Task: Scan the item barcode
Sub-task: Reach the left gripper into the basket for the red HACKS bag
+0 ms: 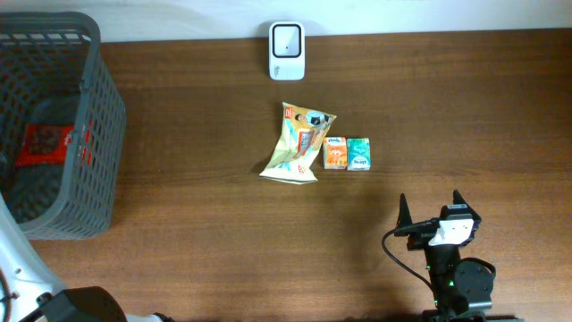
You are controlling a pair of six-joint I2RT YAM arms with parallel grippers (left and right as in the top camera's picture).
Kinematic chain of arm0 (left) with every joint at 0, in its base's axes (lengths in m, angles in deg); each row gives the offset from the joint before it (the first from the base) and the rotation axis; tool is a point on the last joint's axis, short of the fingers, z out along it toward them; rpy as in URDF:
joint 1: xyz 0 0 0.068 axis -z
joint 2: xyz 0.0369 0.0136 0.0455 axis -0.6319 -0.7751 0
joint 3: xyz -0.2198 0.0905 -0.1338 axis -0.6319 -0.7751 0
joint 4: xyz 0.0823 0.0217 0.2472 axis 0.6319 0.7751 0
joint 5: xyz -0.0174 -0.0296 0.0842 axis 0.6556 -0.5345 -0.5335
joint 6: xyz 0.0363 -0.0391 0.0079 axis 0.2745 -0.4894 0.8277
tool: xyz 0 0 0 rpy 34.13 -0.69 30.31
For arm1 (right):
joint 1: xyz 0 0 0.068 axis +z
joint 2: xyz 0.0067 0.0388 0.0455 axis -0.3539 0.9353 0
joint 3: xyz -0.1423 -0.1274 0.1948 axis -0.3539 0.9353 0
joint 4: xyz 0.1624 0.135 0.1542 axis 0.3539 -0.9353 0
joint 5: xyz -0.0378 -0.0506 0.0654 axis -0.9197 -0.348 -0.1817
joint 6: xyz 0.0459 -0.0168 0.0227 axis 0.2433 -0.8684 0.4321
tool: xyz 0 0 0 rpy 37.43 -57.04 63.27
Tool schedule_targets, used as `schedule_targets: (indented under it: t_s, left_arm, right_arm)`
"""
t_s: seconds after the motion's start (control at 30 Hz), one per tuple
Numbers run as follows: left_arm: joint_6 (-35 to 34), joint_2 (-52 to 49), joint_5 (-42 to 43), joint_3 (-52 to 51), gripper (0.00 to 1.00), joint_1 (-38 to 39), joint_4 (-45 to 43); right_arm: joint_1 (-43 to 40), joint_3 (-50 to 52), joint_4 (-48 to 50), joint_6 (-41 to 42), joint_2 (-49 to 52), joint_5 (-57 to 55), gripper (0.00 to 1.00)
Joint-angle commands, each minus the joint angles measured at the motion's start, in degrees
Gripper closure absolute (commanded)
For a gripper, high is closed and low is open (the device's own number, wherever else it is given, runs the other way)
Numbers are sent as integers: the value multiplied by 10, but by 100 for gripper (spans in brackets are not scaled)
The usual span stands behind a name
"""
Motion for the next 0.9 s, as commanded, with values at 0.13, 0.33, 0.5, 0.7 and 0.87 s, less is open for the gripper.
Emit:
schedule_targets:
  t_s: [0.13, 0.33, 0.5, 0.7, 0.87]
  left_arm:
    - [-3, -175, 1, 6, 1, 26, -86]
    - [-2, -297, 3, 6, 2, 30, -77]
    - [6, -333, -9, 6, 16, 48, -66]
    - [6, -333, -32, -44, 11, 50, -136]
    - [24, -331, -17, -63, 100, 50, -150]
  right_arm:
    - [-3, 5, -2, 0, -2, -5, 1]
    - [-3, 5, -2, 0, -2, -5, 2]
    - [-3, 5, -2, 0, -2, -5, 2]
    - [-3, 5, -2, 0, -2, -5, 2]
    - [-3, 5, -2, 0, -2, -5, 1]
